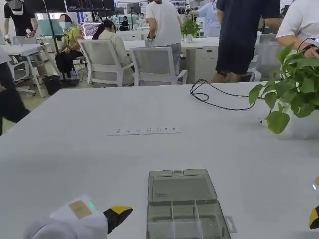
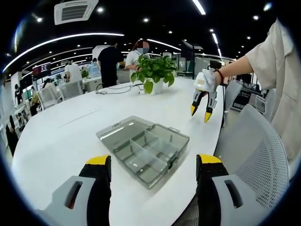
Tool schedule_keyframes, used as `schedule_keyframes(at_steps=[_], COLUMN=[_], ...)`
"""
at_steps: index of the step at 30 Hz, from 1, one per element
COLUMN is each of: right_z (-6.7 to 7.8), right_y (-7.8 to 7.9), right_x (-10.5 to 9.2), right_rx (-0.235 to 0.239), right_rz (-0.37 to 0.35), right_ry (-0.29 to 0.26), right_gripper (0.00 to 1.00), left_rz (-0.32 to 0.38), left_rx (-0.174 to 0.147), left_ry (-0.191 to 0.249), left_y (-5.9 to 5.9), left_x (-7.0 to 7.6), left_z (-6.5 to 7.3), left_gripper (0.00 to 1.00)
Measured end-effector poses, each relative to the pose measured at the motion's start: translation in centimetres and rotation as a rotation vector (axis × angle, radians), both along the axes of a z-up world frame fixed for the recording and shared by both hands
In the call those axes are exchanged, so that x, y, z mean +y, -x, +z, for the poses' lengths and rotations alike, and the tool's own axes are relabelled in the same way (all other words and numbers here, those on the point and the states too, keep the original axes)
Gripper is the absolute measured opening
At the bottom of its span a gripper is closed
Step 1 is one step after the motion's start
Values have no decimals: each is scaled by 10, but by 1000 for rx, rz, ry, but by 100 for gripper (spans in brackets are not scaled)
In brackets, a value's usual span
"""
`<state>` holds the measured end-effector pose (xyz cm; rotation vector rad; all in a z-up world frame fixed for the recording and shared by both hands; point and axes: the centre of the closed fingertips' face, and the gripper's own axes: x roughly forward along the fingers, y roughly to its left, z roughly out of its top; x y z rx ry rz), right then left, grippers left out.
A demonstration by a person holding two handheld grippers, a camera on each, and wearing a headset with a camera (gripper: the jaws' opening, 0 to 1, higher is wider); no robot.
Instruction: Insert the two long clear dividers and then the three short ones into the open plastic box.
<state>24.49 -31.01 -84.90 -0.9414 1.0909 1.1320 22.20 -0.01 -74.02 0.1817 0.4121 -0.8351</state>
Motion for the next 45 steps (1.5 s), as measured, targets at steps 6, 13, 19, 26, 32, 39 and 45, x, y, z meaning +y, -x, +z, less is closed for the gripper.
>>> schedule_keyframes(at_steps=[6,13,19,26,32,39,45], right_z=[-4,-5,-6,-6,-6,-6,-7], right_y=[-2,-6,-4,-7,-9,-10,-9], right_x=[-4,-9,-11,-9,-7,-5,-6], right_rx=[-3,-6,-1,-6,-11,-1,25], right_rz=[41,52,54,64,84,100,82], right_ry=[27,35,26,21,24,21,-5], right_gripper=[39,38,36,36,37,37,34], left_rz=[3,4,4,5,7,9,12], left_rx=[1,-3,-2,-1,1,7,8], left_ry=[-10,-14,-17,-22,-24,-27,-26], left_y=[1,2,2,3,3,3,3], left_x=[1,0,0,-1,-1,-1,-2], left_z=[0,1,1,1,0,-1,0], left_gripper=[73,73,72,72,71,70,70])
